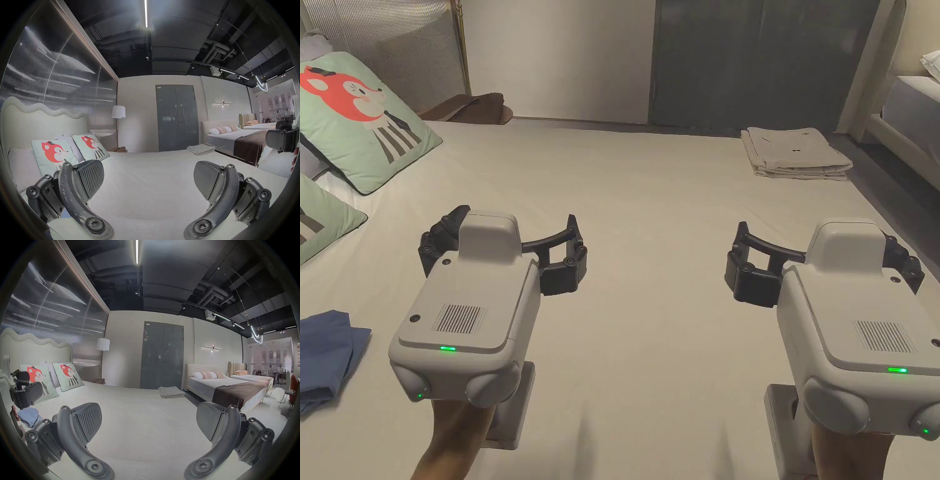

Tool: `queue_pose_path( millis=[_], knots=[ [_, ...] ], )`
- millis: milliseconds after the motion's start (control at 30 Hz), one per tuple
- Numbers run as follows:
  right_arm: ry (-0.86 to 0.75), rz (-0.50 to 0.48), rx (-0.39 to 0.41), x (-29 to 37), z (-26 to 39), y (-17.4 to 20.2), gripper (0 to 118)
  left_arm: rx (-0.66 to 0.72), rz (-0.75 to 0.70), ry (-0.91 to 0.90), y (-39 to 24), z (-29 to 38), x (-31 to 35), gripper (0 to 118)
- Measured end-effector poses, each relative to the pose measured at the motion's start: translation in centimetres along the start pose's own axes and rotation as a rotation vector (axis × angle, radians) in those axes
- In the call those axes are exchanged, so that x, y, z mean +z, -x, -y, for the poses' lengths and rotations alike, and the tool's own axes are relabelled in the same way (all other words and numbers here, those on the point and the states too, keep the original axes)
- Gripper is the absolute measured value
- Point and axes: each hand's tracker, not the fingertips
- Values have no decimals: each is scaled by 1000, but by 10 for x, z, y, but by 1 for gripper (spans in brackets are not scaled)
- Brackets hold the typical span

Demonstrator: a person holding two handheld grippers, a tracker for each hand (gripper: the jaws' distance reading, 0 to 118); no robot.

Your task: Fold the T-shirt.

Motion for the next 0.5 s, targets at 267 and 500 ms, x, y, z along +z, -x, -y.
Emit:
queue_pose_path(
  millis=[267, 500],
  knots=[
    [0, 0, 2, 1, 0, 1, 115, -5, 5, -1, -1, 0, 1, 111],
    [2, -2, 3, 1, 0, 1, 115, -20, 2, 0, -2, 0, 2, 111]
  ],
)
